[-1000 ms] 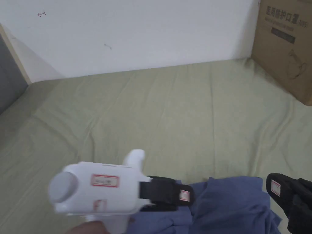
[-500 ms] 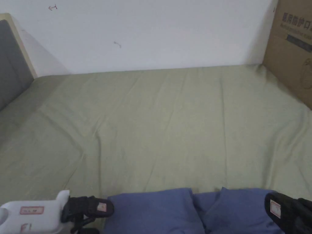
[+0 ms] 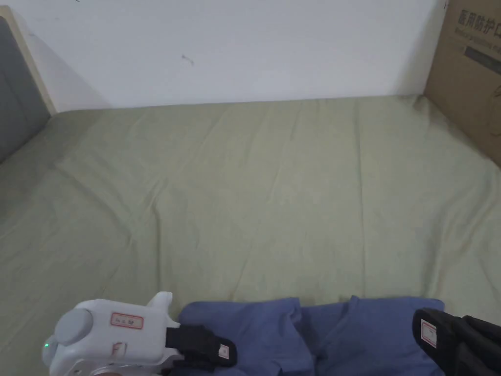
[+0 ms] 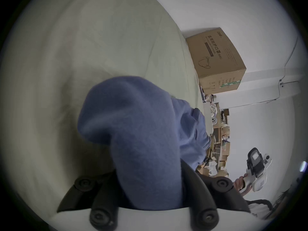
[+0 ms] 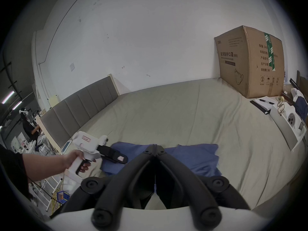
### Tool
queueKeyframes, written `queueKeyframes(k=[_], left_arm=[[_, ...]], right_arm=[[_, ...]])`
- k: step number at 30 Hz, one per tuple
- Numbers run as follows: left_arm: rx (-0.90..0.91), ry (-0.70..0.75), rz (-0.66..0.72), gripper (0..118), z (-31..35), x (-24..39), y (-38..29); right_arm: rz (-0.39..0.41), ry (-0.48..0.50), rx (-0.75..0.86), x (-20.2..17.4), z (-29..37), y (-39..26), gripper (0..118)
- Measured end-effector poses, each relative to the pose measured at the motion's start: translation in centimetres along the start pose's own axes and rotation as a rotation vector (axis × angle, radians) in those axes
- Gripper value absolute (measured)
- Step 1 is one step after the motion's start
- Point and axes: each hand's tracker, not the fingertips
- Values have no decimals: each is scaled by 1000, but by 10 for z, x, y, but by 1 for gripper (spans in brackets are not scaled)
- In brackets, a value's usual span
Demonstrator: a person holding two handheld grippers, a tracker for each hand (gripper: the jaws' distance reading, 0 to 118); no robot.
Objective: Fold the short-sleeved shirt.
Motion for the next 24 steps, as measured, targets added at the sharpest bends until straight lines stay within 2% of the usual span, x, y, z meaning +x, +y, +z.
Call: queueKeyframes(k=[3, 5, 7, 8, 10, 17, 18, 19, 20, 21, 23, 24], left_arm=[[51, 264, -164, 10, 39, 29, -6], [69, 478, -200, 10, 68, 45, -5], [85, 761, -238, 10, 73, 73, -18], [89, 830, -261, 10, 75, 81, -18], [90, 850, -289, 10, 70, 96, -17], [-20, 467, -253, 12, -41, 164, -10], [-43, 424, -243, 26, -62, 170, -8], [-70, 361, -228, 55, -83, 175, -7], [-100, 325, -217, 90, -100, 173, -5], [-160, 269, -170, 118, -118, 170, -4], [-148, 266, -82, 112, -132, 174, -7], [-126, 286, -113, 112, -130, 178, -6]], right_arm=[[-10, 3, 12, 5, 6, 2, 0], [-21, 13, 28, 9, 11, 2, 0], [-30, 16, 37, 13, 15, 2, 0], [-34, 18, 41, 15, 16, 1, 0], [-48, 22, 48, 20, 20, -2, 0], [-98, 13, 57, 38, 41, -8, 0], [-101, 6, 59, 41, 44, -8, 0], [-102, -4, 62, 45, 48, -8, 0], [-104, -17, 64, 48, 50, -8, 0], [-108, -31, 63, 51, 53, -7, 0], [-117, -46, 62, 58, 58, -5, 0], [-121, -51, 65, 61, 60, -4, 0]])
